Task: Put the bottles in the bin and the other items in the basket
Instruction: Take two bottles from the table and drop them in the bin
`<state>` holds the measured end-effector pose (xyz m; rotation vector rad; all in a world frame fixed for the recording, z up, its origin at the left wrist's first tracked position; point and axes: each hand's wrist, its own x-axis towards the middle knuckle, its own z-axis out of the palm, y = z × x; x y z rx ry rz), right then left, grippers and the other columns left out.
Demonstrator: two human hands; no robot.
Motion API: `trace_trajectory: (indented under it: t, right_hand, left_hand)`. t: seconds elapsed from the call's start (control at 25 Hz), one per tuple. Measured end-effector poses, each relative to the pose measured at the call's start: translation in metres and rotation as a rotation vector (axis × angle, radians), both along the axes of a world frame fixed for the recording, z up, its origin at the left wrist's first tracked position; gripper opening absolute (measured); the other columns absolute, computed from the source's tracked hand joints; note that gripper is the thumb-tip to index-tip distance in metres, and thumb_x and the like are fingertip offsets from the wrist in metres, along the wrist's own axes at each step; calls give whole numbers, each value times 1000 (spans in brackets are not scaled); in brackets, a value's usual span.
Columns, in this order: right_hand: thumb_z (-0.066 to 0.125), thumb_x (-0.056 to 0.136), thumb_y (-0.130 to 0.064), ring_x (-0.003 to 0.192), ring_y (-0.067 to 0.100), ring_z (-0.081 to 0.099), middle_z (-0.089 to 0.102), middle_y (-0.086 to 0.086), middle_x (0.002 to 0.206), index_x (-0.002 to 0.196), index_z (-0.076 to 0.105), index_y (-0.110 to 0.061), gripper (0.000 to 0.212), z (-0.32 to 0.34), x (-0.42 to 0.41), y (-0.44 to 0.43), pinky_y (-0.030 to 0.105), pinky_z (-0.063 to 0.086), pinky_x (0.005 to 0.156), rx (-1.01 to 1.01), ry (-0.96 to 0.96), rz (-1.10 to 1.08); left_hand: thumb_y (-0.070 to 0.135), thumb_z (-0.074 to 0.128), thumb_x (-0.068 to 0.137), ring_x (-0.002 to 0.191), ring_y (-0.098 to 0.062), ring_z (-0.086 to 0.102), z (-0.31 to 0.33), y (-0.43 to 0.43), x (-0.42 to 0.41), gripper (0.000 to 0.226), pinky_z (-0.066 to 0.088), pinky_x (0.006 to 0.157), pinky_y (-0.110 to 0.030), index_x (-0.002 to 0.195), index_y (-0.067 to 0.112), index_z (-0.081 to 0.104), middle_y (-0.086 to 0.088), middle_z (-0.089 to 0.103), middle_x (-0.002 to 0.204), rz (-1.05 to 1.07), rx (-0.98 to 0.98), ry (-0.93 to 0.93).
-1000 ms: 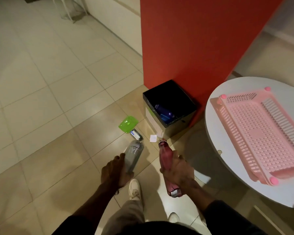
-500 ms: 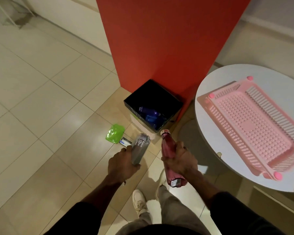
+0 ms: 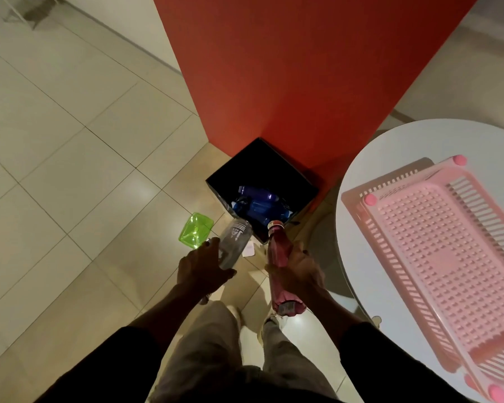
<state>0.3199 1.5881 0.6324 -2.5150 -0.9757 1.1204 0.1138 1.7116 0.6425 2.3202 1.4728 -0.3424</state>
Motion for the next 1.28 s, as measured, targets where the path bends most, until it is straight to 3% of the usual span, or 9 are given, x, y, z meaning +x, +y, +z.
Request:
trace_trajectory:
  t: [0.12,0.2,0.32,0.4,0.6,0.8,1.08,1.16,1.28]
  right_hand:
    - [74,85,-59,101,29,66,64,11,117,135,44,-11,75,-19,12,29,40,58,88,39,7,-41]
    - [78,85,-53,90,27,68,65,7,104,132,47,-8,71,-22,10,41,42,61,81,85,37,-77]
    - [79,83,-53,76,15,63,55,-6,88,129,44,-12,70,-40,13,74,30,55,66,12,125,-283]
    - [80,82,-52,79,16,63,55,-6,90,128,43,-12,71,-57,12,91,34,58,71,-8,164,-403]
    - [79,81,-54,94,26,69,67,5,107,128,48,-13,69,-88,22,126,48,60,87,6,193,-596]
    - [77,82,-58,104,34,69,67,14,119,136,42,-8,82,-126,51,164,48,59,91,14,136,-567]
    - [73,85,-61,102,39,68,66,19,119,131,38,-7,78,-203,71,194,34,43,74,39,-6,-604]
    - [68,90,-61,105,41,67,63,24,123,136,37,-4,80,-211,70,196,33,40,75,77,-70,-623]
    - [59,97,-59,112,43,63,57,28,132,147,34,-1,80,-220,57,188,33,42,78,101,-93,-593]
  left_hand:
    - [70,83,75,97,-17,71,-20,34,22,98,50,65,-23,154,23,45,1,71,132,-27,-38,39]
    - [69,84,74,95,-18,71,-28,50,29,95,48,64,-24,149,23,48,1,73,125,-31,-59,34]
    - [68,84,74,95,-21,72,-55,90,54,86,57,73,-31,141,22,52,0,74,118,-79,-128,51]
    - [65,83,77,99,-24,74,-74,113,71,86,63,83,-39,143,22,51,-1,75,118,-101,-182,56]
    - [59,84,80,100,-29,75,-107,156,113,79,64,85,-42,139,17,53,-6,75,120,-175,-224,10]
    - [61,87,76,110,-36,73,-138,194,149,85,61,94,-48,138,11,55,-12,72,125,-219,-231,-27]
    - [66,86,75,116,-38,69,-198,234,191,95,58,97,-50,145,17,45,-13,66,132,-277,-188,-19]
    - [67,84,77,130,-44,61,-206,236,199,113,53,105,-55,158,12,28,-19,56,149,-221,-241,-63]
    - [70,78,81,156,-46,29,-225,232,196,134,32,123,-59,167,4,-1,-26,15,174,-200,-251,48]
